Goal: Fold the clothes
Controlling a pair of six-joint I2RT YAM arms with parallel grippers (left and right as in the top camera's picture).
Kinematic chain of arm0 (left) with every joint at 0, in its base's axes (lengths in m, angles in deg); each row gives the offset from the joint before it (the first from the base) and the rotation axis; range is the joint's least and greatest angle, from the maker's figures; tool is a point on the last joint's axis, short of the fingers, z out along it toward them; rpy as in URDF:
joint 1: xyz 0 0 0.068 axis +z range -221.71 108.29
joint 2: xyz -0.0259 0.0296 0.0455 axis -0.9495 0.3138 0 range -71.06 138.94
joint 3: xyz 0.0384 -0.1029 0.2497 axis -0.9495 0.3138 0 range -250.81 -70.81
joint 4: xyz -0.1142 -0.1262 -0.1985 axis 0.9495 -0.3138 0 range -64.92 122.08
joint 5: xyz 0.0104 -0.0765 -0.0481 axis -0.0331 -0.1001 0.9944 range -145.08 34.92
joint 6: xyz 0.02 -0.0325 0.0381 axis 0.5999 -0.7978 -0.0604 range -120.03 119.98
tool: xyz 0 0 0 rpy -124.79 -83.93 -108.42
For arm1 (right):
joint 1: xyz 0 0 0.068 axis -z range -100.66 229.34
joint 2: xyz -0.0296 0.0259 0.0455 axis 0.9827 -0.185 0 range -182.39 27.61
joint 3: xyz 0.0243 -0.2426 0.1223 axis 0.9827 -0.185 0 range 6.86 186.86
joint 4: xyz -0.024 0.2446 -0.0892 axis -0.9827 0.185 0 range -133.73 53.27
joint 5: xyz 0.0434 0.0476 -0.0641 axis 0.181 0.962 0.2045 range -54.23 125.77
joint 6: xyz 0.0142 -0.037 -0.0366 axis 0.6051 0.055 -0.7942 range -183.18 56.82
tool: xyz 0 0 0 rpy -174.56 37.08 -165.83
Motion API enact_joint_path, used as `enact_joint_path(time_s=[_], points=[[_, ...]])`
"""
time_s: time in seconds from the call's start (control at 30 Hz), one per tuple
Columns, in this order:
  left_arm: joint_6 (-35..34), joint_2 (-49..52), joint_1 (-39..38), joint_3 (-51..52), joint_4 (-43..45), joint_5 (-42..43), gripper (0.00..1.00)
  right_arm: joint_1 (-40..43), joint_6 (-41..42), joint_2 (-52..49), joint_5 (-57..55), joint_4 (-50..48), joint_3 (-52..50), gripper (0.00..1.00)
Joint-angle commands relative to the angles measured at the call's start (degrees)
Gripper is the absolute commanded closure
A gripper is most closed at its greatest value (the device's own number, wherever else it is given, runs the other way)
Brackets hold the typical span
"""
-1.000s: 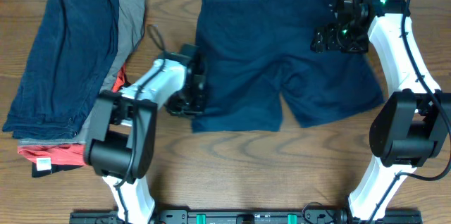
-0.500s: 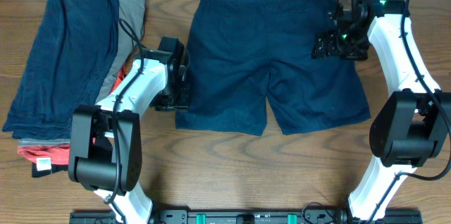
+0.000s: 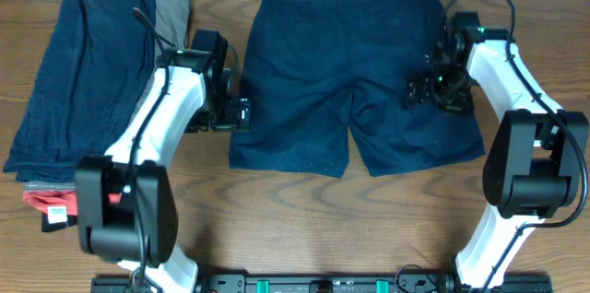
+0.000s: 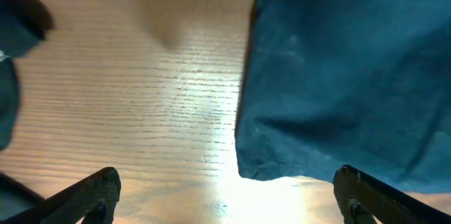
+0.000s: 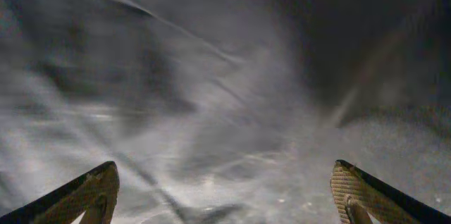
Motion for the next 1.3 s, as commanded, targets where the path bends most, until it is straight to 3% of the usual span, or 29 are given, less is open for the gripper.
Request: enact_joint_path(time_s=[0.0,0.27,0.7,0.97,1.27], points=[[1.51,-1.86,0.15,-1.2,-0.13,-0.68,0.02,3.08,2.25,-0.35,-2.34,-2.1,-4.37,0.06],[4.76,-1.77,-1.75,-1.18,0.74,-0.66,0.02,10.69,2.47,-0.35,-2.34,-9.33,-11.04,0.07],[4.81,-1.44,-5.27,-1.18,9.31,-0.68,0.02,22.45,2.21,-0.35,-2.34,-16.59,-10.23,0.12],[7.13,0.35,-5.27,-1.18,21.51,-0.66,0.02,24.72,0.83,-0.35,0.72,-14.84,3.32,0.12],[16.55,10.1,-5.27,-7.96,32.04,3.1,0.02,16.92,-4.66,-0.33,8.22,1.22,24.13,0.09]])
